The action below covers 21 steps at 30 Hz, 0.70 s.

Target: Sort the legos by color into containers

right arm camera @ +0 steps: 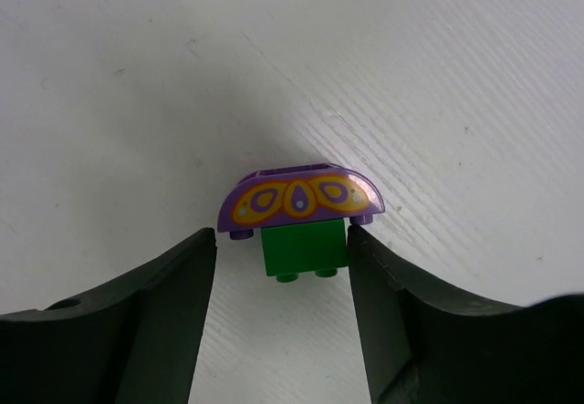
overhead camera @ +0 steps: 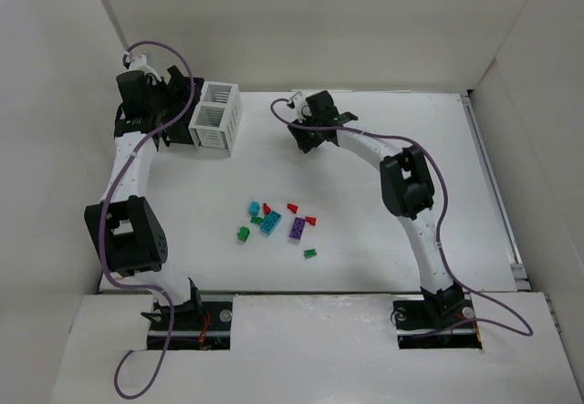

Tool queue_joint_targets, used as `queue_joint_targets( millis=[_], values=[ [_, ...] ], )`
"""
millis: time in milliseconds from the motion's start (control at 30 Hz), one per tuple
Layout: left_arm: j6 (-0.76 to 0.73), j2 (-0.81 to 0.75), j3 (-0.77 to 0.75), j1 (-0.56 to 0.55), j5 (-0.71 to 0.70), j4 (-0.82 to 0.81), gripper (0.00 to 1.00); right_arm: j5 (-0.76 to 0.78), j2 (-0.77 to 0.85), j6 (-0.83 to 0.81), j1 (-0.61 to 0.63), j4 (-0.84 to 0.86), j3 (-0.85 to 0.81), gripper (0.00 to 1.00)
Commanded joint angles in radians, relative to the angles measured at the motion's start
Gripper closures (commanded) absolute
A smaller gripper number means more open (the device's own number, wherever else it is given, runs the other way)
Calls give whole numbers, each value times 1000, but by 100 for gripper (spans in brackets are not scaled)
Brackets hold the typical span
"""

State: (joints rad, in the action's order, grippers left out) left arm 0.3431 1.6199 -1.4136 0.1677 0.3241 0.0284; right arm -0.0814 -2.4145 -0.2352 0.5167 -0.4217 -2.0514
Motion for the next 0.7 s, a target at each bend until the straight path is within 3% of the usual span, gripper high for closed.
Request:
queue_joint_targets(
  millis=[0, 100, 467, 667],
  values=[
    [-19, -35, -1, 1, -8, -16, 0, -9, -14, 11, 0, -14, -42, 36],
    [-19, -35, -1, 1, -8, -16, 0, -49, -14, -9, -9, -14, -17, 31],
    [-29, -17, -10, 1, 24, -7, 0, -69, -3, -84, -9, -66, -9, 28],
    [-29, -17, -10, 1, 33, -7, 0, -27, -23, -84, -9, -89, -44, 43]
  ],
)
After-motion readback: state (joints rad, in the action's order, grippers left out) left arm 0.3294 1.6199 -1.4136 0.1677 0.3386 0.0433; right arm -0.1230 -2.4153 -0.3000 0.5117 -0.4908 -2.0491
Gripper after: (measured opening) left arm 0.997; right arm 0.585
